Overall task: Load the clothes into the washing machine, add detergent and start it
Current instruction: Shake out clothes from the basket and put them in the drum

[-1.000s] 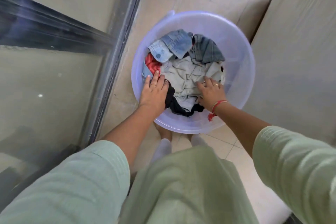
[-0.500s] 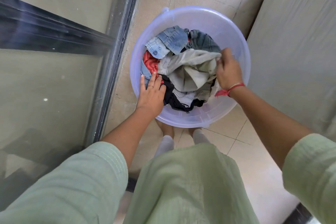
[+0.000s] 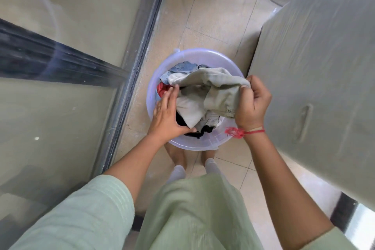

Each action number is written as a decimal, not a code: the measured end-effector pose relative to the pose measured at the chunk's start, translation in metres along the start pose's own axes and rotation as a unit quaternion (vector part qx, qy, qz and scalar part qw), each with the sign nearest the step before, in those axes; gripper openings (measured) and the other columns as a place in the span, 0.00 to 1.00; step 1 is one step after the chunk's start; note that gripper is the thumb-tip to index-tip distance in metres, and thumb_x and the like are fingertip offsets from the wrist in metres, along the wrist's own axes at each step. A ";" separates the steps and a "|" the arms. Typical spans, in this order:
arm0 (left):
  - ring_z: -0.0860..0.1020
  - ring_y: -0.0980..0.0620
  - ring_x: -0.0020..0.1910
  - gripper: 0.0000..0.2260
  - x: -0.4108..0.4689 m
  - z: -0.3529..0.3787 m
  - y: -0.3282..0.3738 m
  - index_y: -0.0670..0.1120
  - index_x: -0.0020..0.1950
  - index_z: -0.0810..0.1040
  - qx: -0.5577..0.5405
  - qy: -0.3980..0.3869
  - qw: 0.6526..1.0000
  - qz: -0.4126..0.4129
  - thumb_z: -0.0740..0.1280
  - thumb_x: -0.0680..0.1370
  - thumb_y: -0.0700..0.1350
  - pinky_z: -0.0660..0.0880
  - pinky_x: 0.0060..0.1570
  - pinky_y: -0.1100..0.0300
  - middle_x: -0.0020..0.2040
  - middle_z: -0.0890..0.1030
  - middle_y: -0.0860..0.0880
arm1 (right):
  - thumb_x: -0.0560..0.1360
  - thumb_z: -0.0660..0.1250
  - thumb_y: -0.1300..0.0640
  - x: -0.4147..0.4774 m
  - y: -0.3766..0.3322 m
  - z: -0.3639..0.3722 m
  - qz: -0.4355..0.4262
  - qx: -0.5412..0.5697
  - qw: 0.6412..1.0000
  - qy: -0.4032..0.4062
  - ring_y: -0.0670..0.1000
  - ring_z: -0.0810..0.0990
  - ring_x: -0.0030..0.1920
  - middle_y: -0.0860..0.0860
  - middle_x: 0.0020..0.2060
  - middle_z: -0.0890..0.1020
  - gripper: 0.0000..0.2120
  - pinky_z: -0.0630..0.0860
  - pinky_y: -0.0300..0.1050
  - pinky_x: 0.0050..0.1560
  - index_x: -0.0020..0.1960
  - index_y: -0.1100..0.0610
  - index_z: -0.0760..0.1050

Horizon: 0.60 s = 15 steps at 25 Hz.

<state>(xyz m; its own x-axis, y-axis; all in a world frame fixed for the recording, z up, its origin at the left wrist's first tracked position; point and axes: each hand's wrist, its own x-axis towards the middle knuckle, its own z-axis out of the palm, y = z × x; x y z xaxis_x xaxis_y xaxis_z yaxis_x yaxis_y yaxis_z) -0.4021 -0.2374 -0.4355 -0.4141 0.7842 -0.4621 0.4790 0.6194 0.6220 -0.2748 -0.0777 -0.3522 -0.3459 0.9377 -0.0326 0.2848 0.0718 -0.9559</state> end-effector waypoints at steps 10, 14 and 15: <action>0.73 0.47 0.57 0.09 -0.016 -0.158 0.133 0.43 0.58 0.72 -0.136 0.188 0.973 0.006 0.57 0.81 0.44 0.62 0.48 0.65 0.58 0.74 0.44 | 0.69 0.69 0.54 -0.053 -0.119 -0.055 0.010 -0.433 0.870 -0.236 0.62 0.79 0.43 0.58 0.39 0.81 0.16 0.64 0.45 0.35 0.53 0.58 0.71; 0.68 0.48 0.64 0.21 -0.064 -0.188 0.149 0.46 0.67 0.67 -0.076 0.070 0.994 0.017 0.67 0.77 0.48 0.62 0.53 0.63 0.66 0.65 0.45 | 0.68 0.65 0.58 -0.036 -0.197 -0.079 -0.024 -0.348 0.932 -0.101 0.63 0.77 0.35 0.59 0.31 0.79 0.07 0.64 0.44 0.33 0.45 0.58 0.76; 0.67 0.48 0.65 0.28 -0.077 -0.191 0.149 0.48 0.70 0.64 -0.058 0.025 0.998 0.031 0.70 0.74 0.51 0.63 0.55 0.61 0.68 0.63 0.46 | 0.67 0.64 0.57 -0.031 -0.223 -0.085 -0.033 -0.319 0.945 -0.070 0.61 0.75 0.32 0.57 0.28 0.77 0.08 0.64 0.43 0.32 0.44 0.58 0.77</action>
<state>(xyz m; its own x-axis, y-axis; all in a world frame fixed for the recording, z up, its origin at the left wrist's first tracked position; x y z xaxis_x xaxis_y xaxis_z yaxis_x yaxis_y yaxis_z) -0.4465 -0.2120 -0.1865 -0.4257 0.8167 -0.3896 0.4138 0.5586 0.7188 -0.2518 -0.0940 -0.1134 -0.4835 0.8733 -0.0591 0.7241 0.3611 -0.5876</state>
